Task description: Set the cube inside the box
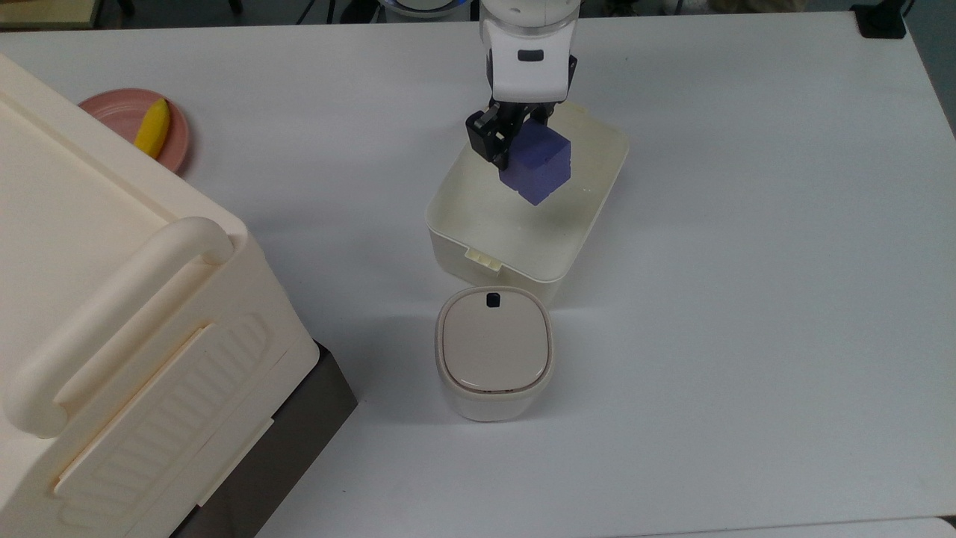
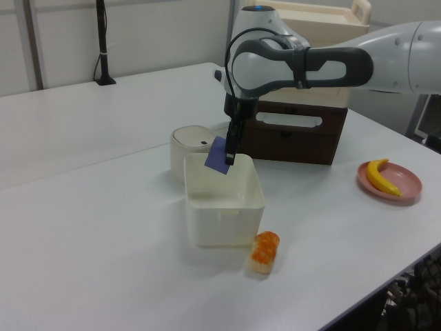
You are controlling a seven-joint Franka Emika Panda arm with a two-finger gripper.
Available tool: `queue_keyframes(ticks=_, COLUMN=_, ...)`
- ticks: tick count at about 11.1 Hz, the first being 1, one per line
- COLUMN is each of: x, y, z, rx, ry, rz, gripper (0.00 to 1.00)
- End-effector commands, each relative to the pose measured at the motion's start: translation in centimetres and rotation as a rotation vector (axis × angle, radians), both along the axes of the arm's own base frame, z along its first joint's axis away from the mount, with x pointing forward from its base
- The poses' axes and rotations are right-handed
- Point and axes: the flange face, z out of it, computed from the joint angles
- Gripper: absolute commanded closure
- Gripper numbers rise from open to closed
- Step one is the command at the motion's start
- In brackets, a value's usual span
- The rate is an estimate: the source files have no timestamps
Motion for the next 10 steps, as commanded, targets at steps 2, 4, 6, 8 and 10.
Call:
queue_keyframes(ticks=2, x=-0.2, y=0.2, z=0.7, rx=0.008, ry=0.002, rz=-0.007, gripper=0.00)
queue_keyframes(ticks=4, x=-0.2, y=0.1, z=1.0, rx=0.013, ry=-0.002, rz=-0.031, gripper=0.00)
queue_keyframes(ticks=6, x=-0.1, y=-0.2, z=1.5, rx=0.016, ry=-0.010, rz=-0.204, gripper=0.00)
queue_keyframes(ticks=8, x=-0.1, y=-0.9, z=2.9, rx=0.022, ry=-0.028, rz=-0.462, gripper=0.00)
queue_keyframes(ticks=10, x=0.8, y=-6.5, z=5.9, rx=0.030, ry=-0.086, rz=-0.798, gripper=0.00)
